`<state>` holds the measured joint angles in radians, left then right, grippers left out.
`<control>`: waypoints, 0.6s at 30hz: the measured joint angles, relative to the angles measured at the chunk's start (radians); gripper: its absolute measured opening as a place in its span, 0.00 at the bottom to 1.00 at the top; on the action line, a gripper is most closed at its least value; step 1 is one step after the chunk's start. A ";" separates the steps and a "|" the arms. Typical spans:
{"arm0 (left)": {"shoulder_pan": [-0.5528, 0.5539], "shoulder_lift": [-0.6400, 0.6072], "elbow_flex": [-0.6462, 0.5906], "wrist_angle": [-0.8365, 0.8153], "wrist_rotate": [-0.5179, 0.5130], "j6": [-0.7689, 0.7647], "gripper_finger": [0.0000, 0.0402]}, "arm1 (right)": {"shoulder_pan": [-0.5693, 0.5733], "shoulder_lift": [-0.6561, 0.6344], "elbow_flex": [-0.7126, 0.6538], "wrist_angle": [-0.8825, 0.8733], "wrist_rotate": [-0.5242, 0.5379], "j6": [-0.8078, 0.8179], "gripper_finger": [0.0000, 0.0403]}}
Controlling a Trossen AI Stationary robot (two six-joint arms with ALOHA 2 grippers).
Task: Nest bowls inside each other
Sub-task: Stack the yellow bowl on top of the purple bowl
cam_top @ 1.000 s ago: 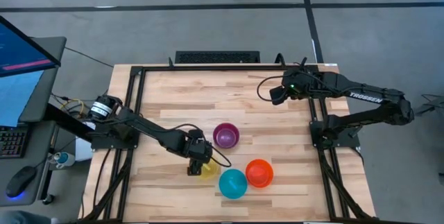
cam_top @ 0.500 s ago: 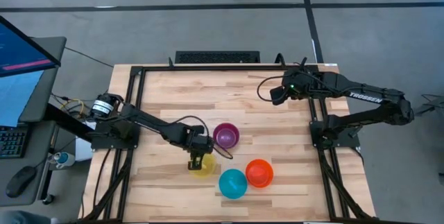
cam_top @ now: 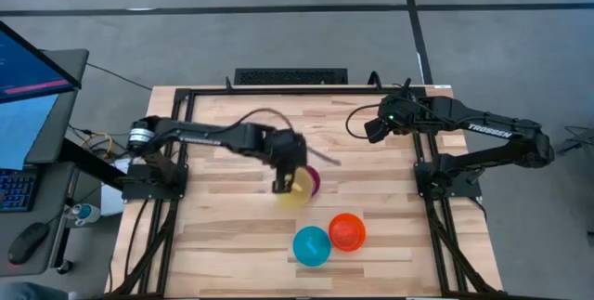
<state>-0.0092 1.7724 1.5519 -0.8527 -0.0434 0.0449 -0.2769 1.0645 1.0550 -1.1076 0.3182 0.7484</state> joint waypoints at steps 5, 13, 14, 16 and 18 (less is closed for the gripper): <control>0.096 0.074 0.004 0.038 0.066 0.023 0.00 | 0.000 -0.003 0.000 0.000 0.005 -0.008 0.59; 0.098 0.209 0.121 -0.012 0.147 0.049 0.00 | -0.007 -0.028 -0.001 -0.022 0.008 -0.014 0.59; 0.094 0.227 0.135 -0.031 0.148 0.048 0.00 | -0.007 -0.030 0.000 -0.021 0.009 -0.015 0.59; 0.091 0.251 0.145 -0.030 0.155 0.048 0.00 | -0.012 -0.033 -0.001 -0.023 0.018 -0.016 0.59; 0.088 0.271 0.146 -0.025 0.164 0.048 0.00 | -0.014 -0.039 0.000 -0.023 0.024 -0.015 0.59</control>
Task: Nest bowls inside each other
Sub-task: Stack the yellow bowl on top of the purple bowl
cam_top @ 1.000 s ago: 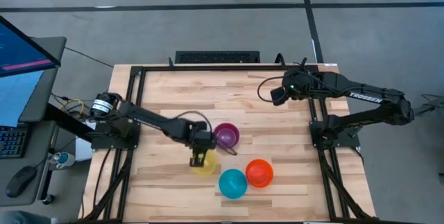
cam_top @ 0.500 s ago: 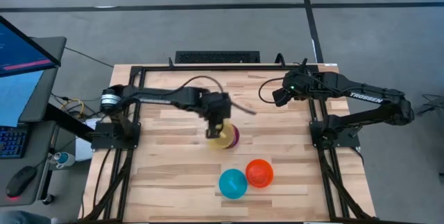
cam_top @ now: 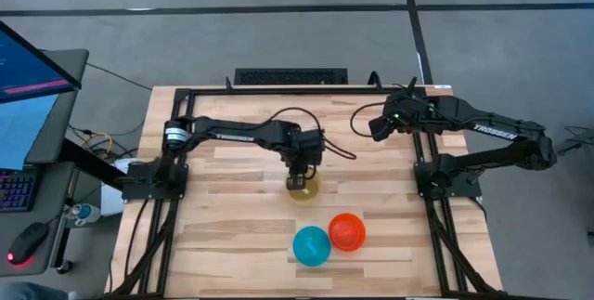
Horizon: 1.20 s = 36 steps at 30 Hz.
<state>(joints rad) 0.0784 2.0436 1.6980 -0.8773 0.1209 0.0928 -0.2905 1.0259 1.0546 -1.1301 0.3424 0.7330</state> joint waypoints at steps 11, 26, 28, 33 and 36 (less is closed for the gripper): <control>0.010 0.025 0.000 -0.001 -0.015 -0.004 0.01 | 0.076 -0.033 0.000 0.084 -0.176 0.001 0.59; -0.039 0.026 0.084 -0.003 0.017 0.042 0.09 | 0.559 -0.071 0.000 0.188 -0.236 0.222 0.59; -0.042 0.026 0.108 0.008 0.066 0.083 0.12 | 0.613 -0.071 0.000 0.212 -0.232 0.241 0.59; -0.025 0.026 0.129 0.030 0.224 0.148 0.17 | 0.727 -0.063 0.000 0.237 -0.241 0.289 0.59; -0.016 0.014 0.134 0.012 0.235 0.199 0.18 | 0.785 -0.057 -0.012 0.253 -0.249 0.308 0.59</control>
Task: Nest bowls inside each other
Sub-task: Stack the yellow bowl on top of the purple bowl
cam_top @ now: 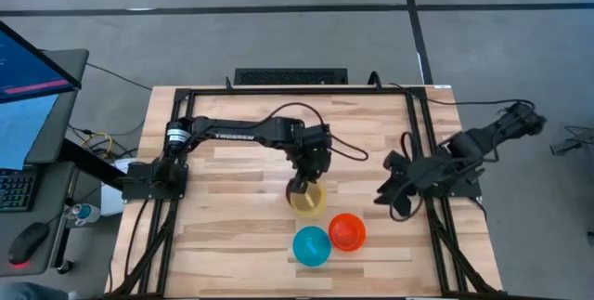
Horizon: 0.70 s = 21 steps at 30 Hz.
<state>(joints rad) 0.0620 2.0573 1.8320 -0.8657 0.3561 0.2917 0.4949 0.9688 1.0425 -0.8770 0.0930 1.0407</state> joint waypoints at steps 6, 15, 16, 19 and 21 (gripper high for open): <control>-0.007 -0.085 0.001 0.006 -0.030 0.068 0.18 | 0.054 -0.002 -0.169 0.239 -0.007 0.093 0.59; -0.050 -0.130 -0.043 -0.042 -0.132 -0.069 0.18 | 0.099 -0.009 -0.242 0.294 0.110 0.215 0.59; -0.062 -0.130 -0.059 -0.014 -0.115 -0.101 0.18 | 0.103 -0.012 -0.242 0.280 0.125 0.236 0.59; -0.114 -0.130 -0.116 0.107 -0.134 -0.169 0.18 | 0.116 -0.022 -0.242 0.224 0.147 0.286 0.59; -0.142 -0.129 -0.128 0.117 -0.168 -0.198 0.18 | 0.121 -0.022 -0.242 0.203 0.152 0.296 0.59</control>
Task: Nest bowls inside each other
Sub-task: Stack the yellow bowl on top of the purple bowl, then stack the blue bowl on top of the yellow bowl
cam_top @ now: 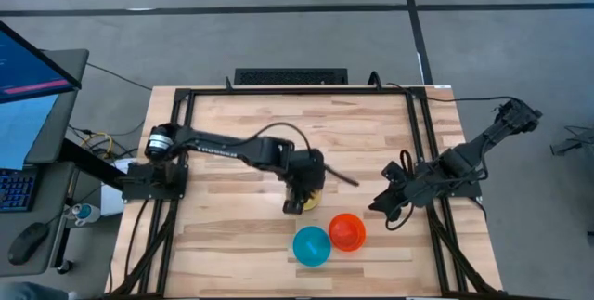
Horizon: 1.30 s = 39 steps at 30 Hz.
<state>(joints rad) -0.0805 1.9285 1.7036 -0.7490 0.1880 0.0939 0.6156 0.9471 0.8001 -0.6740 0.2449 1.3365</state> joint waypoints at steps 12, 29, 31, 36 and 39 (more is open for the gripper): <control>-0.072 0.004 -0.158 0.228 0.009 -0.143 0.18 | -0.008 0.001 0.000 -0.054 0.020 0.052 0.59; -0.058 -0.028 -0.136 0.263 -0.077 -0.134 0.18 | -0.009 0.003 0.000 -0.056 0.020 0.059 0.59; -0.052 -0.027 -0.158 0.261 -0.064 -0.135 0.18 | -0.009 0.003 0.000 -0.057 0.019 0.064 0.59; -0.076 -0.033 -0.185 0.229 -0.015 -0.173 0.18 | -0.009 0.003 0.000 -0.095 0.019 0.117 0.59; -0.127 -0.037 -0.185 0.097 -0.036 -0.156 0.18 | -0.009 0.003 0.000 -0.120 0.019 0.156 0.59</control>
<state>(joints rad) -0.2080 1.8911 1.5181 -0.6523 0.1517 -0.0621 0.6064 0.9497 0.8001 -0.7939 0.2642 1.4925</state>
